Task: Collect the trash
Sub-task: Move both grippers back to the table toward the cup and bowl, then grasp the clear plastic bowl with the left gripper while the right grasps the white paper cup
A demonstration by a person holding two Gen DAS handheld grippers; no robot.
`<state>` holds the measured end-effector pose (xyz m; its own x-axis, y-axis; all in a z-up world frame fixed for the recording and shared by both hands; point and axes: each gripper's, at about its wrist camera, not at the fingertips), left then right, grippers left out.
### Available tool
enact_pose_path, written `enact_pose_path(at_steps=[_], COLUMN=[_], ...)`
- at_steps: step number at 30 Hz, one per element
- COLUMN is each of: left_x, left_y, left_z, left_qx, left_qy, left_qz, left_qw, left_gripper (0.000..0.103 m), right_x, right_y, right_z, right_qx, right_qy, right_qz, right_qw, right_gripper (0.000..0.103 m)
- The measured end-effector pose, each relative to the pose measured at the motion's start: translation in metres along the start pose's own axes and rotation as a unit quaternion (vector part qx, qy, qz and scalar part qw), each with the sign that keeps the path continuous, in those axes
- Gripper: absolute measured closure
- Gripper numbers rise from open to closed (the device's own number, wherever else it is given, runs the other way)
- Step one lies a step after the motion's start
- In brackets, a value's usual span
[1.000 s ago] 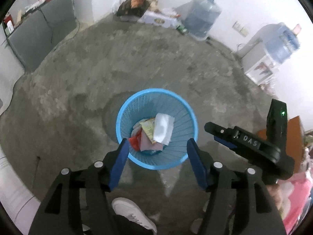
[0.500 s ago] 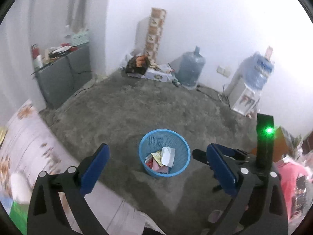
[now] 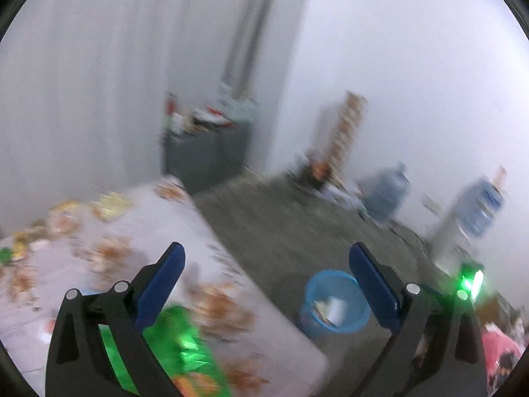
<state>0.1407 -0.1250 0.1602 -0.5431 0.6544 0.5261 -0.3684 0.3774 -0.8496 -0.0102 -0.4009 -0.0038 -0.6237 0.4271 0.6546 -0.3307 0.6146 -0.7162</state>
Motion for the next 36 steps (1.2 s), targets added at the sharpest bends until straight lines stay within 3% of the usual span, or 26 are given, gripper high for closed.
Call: enact_pose_path(at_steps=[3,8,16,21,28,36], left_x=[0.026,0.045,0.038,0.016,-0.026,-0.064], left_y=[0.001,0.019,0.051,0.063,0.070,0.073], left_z=[-0.041,-0.091,-0.131,-0.160,-0.188,-0.203], left_qx=[0.022,0.054,0.078,0.096,0.084,0.068], left_qy=[-0.042,-0.090,-0.108,-0.098,-0.071,-0.051], left_qz=[0.027,0.024,-0.006,-0.052,-0.128,-0.172], left_qw=[0.9985,0.9942,0.9911,0.9891,0.9856,0.9815], left_gripper=[0.006,0.006,0.006,0.006,0.006,0.006], right_x=[0.004,0.002,-0.006,-0.016,-0.050,-0.105], right_y=[0.005,0.007,0.006,0.009,0.014,0.026], right_z=[-0.015,-0.032,-0.064,-0.096,-0.153,-0.207], right_qx=[0.022,0.023,-0.011,-0.007,0.040,0.096], right_qy=[-0.032,-0.101,-0.198,-0.241,-0.276,-0.281], right_qz=[0.003,-0.021,-0.096,-0.132,-0.186,-0.240], right_qw=[0.999,0.994,0.975,0.962,0.942,0.924], right_gripper=[0.008,0.008,0.008,0.009,0.032,0.058])
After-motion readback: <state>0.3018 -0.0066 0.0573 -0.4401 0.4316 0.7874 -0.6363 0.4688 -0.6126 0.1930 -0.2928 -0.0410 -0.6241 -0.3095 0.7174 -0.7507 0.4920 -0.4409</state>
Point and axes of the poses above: each gripper's, at about its wrist camera, not at the fingertips, and x roughly against the way its jaws point, z to its right, y to its underside, and after that the axes turned 10 degrees about -x, right-handed
